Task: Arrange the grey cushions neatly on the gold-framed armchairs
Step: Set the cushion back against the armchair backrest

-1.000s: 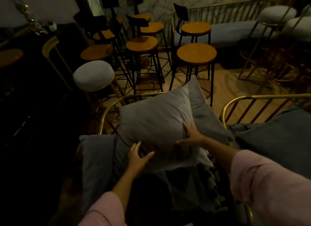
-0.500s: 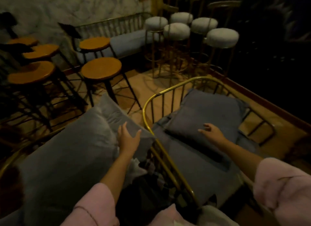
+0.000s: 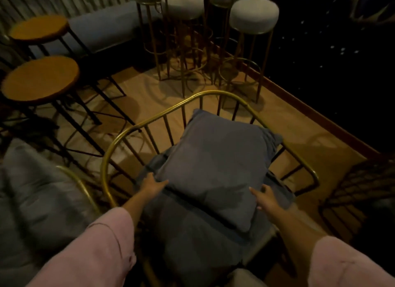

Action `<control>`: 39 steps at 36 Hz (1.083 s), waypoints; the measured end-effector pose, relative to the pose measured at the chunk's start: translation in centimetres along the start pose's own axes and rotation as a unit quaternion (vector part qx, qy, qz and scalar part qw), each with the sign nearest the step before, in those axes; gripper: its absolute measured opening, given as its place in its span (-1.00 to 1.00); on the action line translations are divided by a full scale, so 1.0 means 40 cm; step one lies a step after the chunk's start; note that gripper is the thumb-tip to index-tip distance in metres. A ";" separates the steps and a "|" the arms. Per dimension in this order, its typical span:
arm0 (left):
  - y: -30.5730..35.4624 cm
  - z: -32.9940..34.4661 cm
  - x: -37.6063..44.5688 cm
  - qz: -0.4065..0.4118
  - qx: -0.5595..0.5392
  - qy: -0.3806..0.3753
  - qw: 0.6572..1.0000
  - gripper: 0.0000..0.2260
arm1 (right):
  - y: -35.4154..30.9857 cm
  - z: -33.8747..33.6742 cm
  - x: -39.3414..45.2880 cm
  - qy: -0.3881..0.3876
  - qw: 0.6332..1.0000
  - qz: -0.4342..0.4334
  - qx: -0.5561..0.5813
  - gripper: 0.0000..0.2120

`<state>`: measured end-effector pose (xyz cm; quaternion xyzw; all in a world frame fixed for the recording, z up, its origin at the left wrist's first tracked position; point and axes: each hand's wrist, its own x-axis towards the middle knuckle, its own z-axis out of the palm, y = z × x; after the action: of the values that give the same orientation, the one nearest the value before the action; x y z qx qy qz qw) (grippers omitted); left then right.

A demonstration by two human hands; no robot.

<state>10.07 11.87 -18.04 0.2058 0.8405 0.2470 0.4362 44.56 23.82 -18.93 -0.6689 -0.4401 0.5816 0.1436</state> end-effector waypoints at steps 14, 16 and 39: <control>0.225 0.243 0.352 -0.036 -0.038 0.030 0.998 -0.17 | -0.031 0.006 0.364 0.069 0.994 0.032 0.076 -0.08; 0.246 0.256 0.396 -0.036 -0.050 0.042 0.997 -0.24 | -0.006 0.013 0.390 0.079 0.993 0.026 0.079 -0.10; 0.043 0.187 0.211 -0.156 -0.216 0.039 0.963 -0.05 | 0.023 -0.069 0.352 -0.021 0.996 -0.083 0.001 -0.36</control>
<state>12.02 19.71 -26.05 -0.0373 0.8053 0.3593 0.4701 46.55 34.83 -27.98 -0.6175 -0.4961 0.5824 0.1828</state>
